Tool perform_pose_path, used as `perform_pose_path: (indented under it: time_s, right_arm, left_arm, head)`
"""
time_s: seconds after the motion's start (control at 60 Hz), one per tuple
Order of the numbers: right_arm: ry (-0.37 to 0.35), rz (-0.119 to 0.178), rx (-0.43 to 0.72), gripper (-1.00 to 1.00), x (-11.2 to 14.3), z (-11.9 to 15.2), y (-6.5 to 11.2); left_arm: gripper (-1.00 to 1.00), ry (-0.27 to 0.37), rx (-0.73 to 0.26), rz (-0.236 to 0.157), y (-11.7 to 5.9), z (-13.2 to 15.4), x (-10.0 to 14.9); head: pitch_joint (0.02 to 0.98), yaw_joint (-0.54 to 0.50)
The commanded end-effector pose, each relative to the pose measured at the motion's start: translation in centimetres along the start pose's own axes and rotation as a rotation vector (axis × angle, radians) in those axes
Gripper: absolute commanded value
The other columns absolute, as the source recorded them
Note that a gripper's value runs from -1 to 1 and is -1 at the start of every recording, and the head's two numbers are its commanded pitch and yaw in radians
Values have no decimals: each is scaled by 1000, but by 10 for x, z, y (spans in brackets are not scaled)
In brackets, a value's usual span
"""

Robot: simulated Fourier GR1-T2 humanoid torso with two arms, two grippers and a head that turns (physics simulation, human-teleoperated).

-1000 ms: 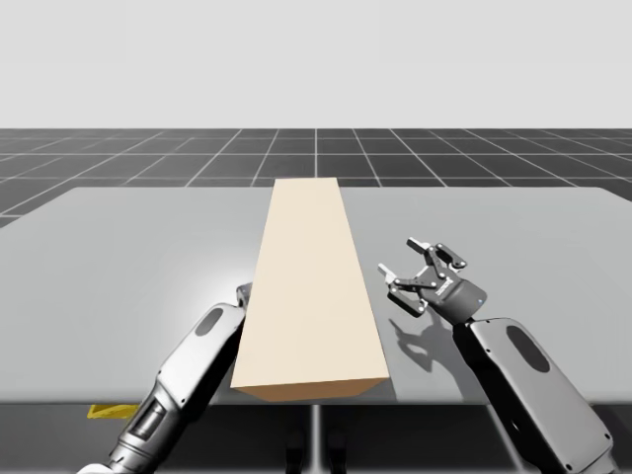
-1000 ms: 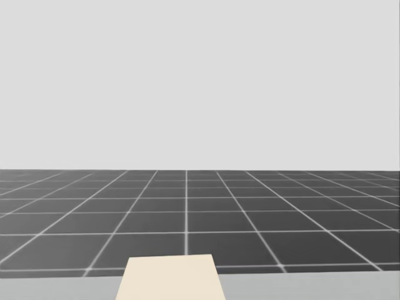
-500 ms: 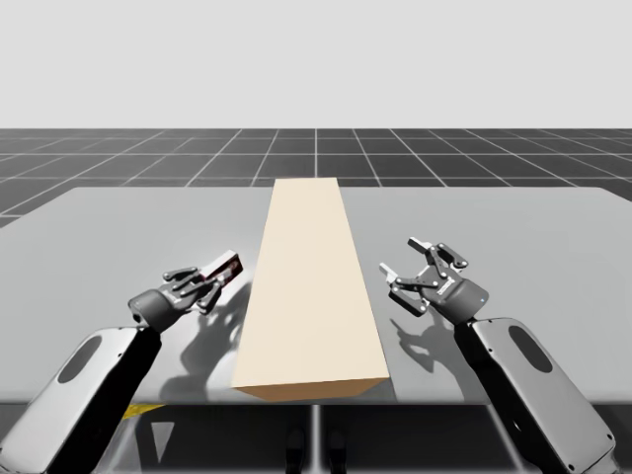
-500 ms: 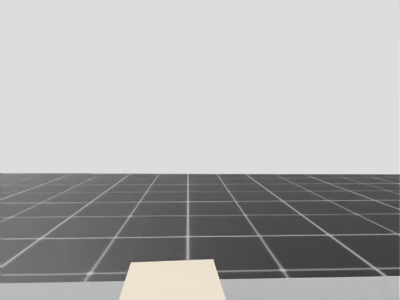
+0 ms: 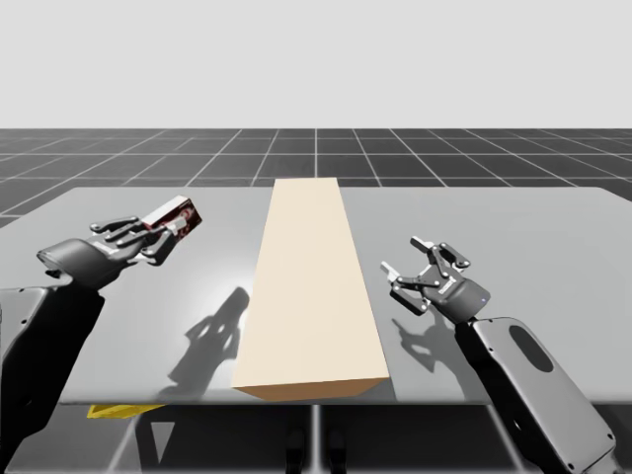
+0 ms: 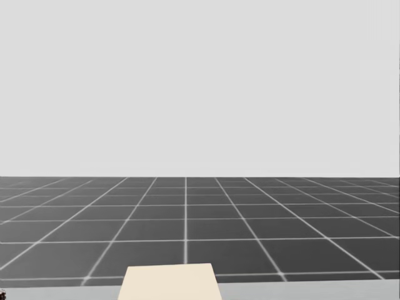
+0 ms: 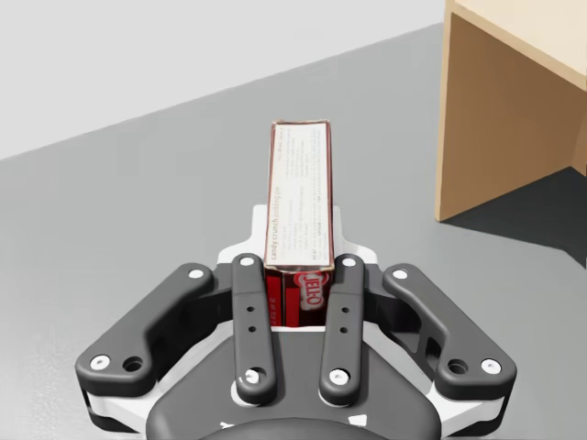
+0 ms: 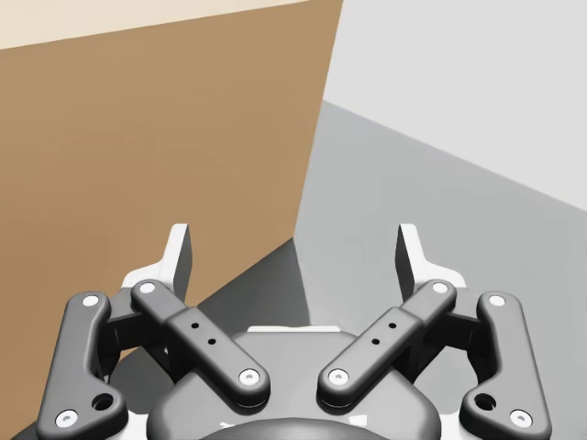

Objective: Retrieve the object from inside the box.

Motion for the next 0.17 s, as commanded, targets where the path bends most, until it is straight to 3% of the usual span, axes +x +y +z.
perform_pose_path:
  time_s: [0.017, 0.167]
  right_arm:
    - [-5, 8, -14, -1000, -1, -1, -1]
    - [-4, 7, -24, -1000, 0, 0, -2]
  left_arm:
    - [1000, -88, -45, -70, -2, -10, 57]
    - [1000, -128, -29, -109, -4, -13, 96]
  head:
    - [49, -51]
    - [53, -54]
